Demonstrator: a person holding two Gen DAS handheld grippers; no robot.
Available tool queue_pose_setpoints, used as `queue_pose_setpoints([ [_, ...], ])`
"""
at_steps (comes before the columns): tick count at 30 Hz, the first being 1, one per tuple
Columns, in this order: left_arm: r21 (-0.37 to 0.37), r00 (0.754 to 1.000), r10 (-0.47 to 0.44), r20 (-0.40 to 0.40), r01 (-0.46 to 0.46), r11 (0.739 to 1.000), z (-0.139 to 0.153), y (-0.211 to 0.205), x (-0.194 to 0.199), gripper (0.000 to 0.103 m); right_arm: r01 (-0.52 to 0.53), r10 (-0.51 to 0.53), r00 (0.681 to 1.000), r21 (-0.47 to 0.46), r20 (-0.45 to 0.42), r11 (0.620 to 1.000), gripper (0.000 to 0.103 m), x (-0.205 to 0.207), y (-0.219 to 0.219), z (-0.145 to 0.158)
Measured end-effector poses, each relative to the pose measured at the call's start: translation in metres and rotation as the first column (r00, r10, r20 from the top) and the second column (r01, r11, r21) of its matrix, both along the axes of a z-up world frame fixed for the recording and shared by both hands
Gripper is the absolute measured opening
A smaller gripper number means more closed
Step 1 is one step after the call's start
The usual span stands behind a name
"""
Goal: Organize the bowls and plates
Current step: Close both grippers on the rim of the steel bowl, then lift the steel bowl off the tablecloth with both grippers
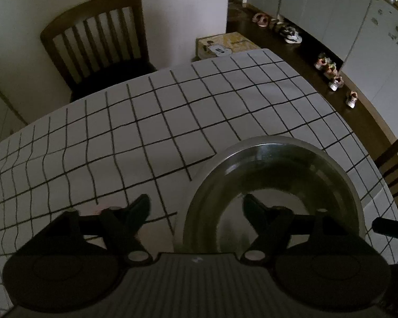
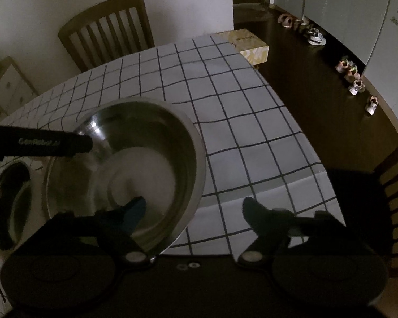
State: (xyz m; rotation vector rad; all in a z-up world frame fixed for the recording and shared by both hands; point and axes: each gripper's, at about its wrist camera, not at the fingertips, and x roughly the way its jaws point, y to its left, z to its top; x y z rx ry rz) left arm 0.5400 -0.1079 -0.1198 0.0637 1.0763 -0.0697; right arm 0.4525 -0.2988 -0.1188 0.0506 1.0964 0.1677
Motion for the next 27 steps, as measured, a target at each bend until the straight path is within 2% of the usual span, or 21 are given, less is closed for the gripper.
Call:
queue_pose_setpoints([
  [2,0.007,1.000,-0.013,-0.011,0.013,1.000,-0.004,-0.003,0.002,0.064,0.002,-0.002,1.000,-0.001,-0.007,1.000,0.073,0.002,0.000,-0.002],
  [4,0.017,1.000,-0.014,-0.018,0.015,1.000,-0.009,-0.005,0.003,0.057,0.007,-0.006,1.000,0.011,-0.013,1.000,0.063,0.002,-0.001,-0.004],
  [5,0.020,1.000,-0.014,-0.022,0.015,1.000,-0.011,-0.005,0.003,0.055,0.007,-0.007,1.000,0.018,-0.020,1.000,0.061,0.002,-0.001,-0.004],
  [7,0.015,0.999,-0.006,-0.033,0.007,1.000,-0.014,-0.004,0.003,0.044,0.010,-0.009,1.000,0.024,-0.026,1.000,0.056,0.002,-0.001,-0.004],
  [12,0.005,0.999,0.020,-0.032,-0.020,1.000,-0.015,-0.001,0.001,0.037,0.001,0.001,0.999,0.043,-0.041,0.999,0.041,0.000,-0.001,-0.006],
  [15,0.006,0.999,0.034,-0.032,-0.034,0.999,-0.015,0.001,0.002,0.030,-0.003,0.005,0.999,0.051,-0.045,0.999,0.034,-0.001,0.001,-0.006],
  [16,0.002,0.999,0.037,-0.032,-0.037,0.999,-0.014,0.001,0.001,0.026,-0.003,0.005,0.999,0.052,-0.045,0.999,0.029,-0.001,0.001,-0.006],
  [19,0.005,0.999,0.041,-0.034,-0.040,0.999,-0.013,0.002,-0.001,0.025,0.003,-0.001,0.999,0.048,-0.048,0.999,0.020,-0.001,0.003,-0.005],
  [27,-0.002,0.999,0.046,-0.025,-0.046,0.999,-0.001,0.000,-0.012,0.025,0.017,-0.015,0.999,0.048,-0.046,0.999,0.018,-0.006,-0.001,0.005],
])
